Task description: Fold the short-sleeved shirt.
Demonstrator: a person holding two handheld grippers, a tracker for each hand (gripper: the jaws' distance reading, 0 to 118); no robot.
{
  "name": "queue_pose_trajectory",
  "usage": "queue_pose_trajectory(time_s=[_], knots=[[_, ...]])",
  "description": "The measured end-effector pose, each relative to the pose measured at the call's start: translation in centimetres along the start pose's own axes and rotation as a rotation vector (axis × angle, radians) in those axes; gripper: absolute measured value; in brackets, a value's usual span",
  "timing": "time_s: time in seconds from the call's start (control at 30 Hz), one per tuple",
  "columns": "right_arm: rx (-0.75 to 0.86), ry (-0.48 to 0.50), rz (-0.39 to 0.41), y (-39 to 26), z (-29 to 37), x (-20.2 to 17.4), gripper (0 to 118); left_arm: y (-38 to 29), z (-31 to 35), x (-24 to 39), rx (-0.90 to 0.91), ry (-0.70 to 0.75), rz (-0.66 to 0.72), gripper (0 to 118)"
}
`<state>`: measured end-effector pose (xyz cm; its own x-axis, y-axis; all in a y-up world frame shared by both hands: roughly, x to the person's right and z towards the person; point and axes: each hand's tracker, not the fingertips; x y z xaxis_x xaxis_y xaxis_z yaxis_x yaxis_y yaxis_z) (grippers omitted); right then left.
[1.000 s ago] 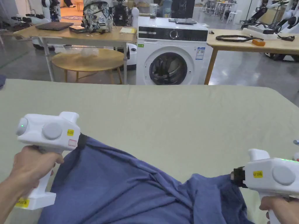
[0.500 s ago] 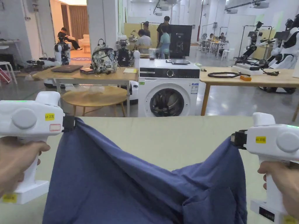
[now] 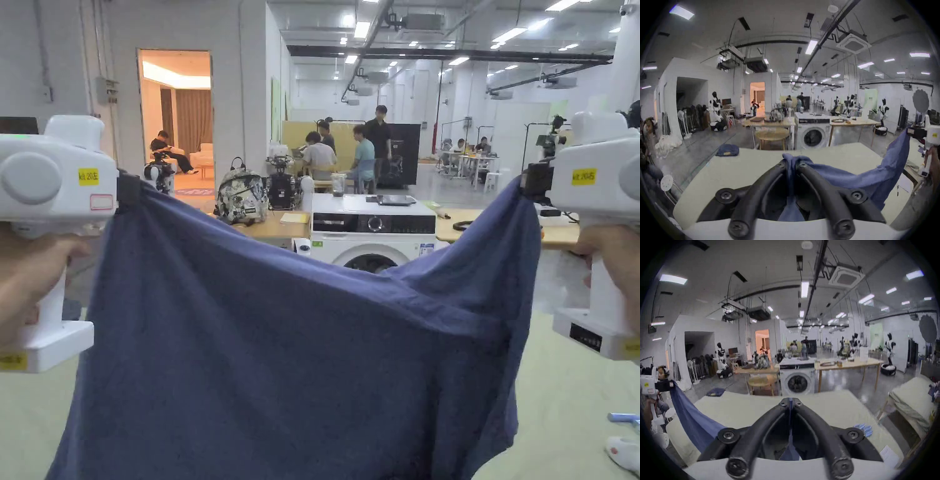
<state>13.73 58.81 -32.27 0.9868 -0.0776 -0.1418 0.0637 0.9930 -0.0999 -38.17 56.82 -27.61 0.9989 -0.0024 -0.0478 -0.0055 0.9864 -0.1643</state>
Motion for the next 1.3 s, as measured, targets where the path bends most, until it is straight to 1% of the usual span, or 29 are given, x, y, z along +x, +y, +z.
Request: queue_pose_trajectory(time_s=[0.07, 0.23, 0.3, 0.33, 0.43, 0.53, 0.63, 0.7, 0.77, 0.87, 0.97, 1.03, 1.1, 1.17, 1.27, 1.3], knots=[[0.027, -0.008, -0.004, 2.1, 0.1, -0.3, 0, 1.6, 0.4, -0.2, 0.018, 0.019, 0.015, 2], [0.083, -0.037, 0.013, 6.6, -0.2, -0.9, 0, 5.1, 0.3, -0.7, 0.056, 0.054, 0.023, 2], [0.109, -0.044, 0.002, 8.3, -0.4, -0.8, 0, 6.4, 0.0, -0.8, 0.065, 0.092, 0.037, 2], [0.118, -0.042, -0.002, 9.1, -0.6, -0.9, 0, 6.9, -0.3, -0.9, 0.071, 0.082, 0.045, 2], [0.142, -0.081, 0.047, 11.5, -1.3, -1.4, 0, 8.5, -1.0, -0.6, 0.083, 0.101, 0.006, 2], [0.149, -0.079, 0.052, 13.1, -2.1, -1.6, 0, 9.6, -1.7, -0.2, 0.090, 0.090, -0.005, 2], [0.165, -0.101, 0.091, 13.8, -3.5, -2.1, 0, 10.5, -3.0, 0.0, 0.095, 0.089, -0.005, 2], [0.159, -0.099, 0.102, 14.2, -4.8, -2.2, 0, 11.1, -4.1, 0.1, 0.091, 0.093, -0.010, 2], [0.154, -0.100, 0.101, 14.4, -6.1, -2.1, 0, 11.4, -5.4, 0.0, 0.088, 0.103, -0.020, 2], [0.152, -0.112, 0.111, 14.7, -8.4, -1.9, 0, 11.9, -7.9, -0.7, 0.064, 0.097, 0.008, 2], [0.155, -0.113, 0.101, 15.1, -10.6, -1.8, 0, 12.3, -10.2, -1.0, 0.067, 0.112, 0.011, 2], [0.168, -0.128, 0.111, 15.4, -11.9, -1.9, 0, 12.6, -11.4, -1.2, 0.072, 0.119, 0.009, 2], [0.181, -0.133, 0.115, 15.9, -12.7, -2.0, 0, 12.8, -12.4, -1.6, 0.079, 0.116, 0.016, 2], [0.202, -0.131, 0.092, 16.2, -13.4, -1.8, 0, 13.0, -13.0, -1.8, 0.089, 0.130, 0.025, 2], [0.214, -0.144, 0.112, 16.8, -14.1, -2.0, 0, 13.2, -13.8, -2.0, 0.088, 0.136, 0.007, 2], [0.222, -0.142, 0.113, 16.9, -14.1, -2.0, 0, 13.2, -13.9, -1.9, 0.088, 0.147, 0.022, 2]])
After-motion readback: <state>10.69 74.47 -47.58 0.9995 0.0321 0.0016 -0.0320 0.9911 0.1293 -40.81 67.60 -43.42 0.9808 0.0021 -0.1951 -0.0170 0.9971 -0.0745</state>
